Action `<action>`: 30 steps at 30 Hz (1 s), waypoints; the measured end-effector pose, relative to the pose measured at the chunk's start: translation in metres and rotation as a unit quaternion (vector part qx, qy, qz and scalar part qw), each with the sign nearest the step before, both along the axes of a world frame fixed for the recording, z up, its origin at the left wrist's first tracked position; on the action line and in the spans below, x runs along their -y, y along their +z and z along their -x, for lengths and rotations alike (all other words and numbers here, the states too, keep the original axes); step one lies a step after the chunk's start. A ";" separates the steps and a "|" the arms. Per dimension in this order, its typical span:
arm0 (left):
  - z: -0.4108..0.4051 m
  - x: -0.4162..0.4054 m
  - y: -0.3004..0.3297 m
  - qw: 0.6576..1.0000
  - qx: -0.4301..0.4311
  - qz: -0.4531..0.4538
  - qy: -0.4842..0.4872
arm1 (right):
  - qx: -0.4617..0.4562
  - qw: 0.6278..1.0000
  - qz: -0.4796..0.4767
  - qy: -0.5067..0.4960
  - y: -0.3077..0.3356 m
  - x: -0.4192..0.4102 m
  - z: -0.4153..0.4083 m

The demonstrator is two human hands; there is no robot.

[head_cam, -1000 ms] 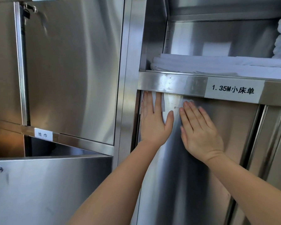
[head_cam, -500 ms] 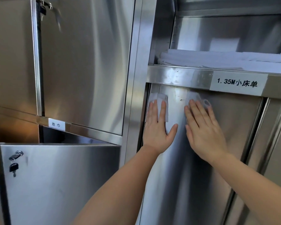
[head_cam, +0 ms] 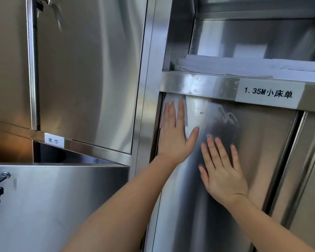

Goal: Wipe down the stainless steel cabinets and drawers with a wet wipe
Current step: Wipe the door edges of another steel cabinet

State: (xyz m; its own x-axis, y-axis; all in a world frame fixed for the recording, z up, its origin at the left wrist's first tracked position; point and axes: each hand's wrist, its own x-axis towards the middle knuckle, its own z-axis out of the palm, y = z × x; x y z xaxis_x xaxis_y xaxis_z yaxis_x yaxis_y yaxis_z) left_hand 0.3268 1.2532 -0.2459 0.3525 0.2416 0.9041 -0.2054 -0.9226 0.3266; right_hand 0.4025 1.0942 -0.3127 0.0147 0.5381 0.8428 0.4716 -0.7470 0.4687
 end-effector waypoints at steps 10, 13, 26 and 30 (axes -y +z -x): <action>-0.003 0.001 -0.098 0.999 -0.021 -0.006 0.024 | 0.020 1.000 -0.001 0.000 -0.001 -0.001 -0.002; 0.009 0.009 -0.167 0.996 -0.075 0.007 0.039 | 0.025 1.000 -0.003 -0.005 -0.001 -0.001 -0.002; 0.001 0.004 -0.061 0.999 -0.023 0.017 0.013 | 0.029 1.000 0.004 -0.005 -0.001 0.000 0.001; 0.007 0.007 -0.143 0.998 -0.060 0.024 0.018 | 0.028 1.000 0.002 -0.004 -0.003 -0.001 -0.002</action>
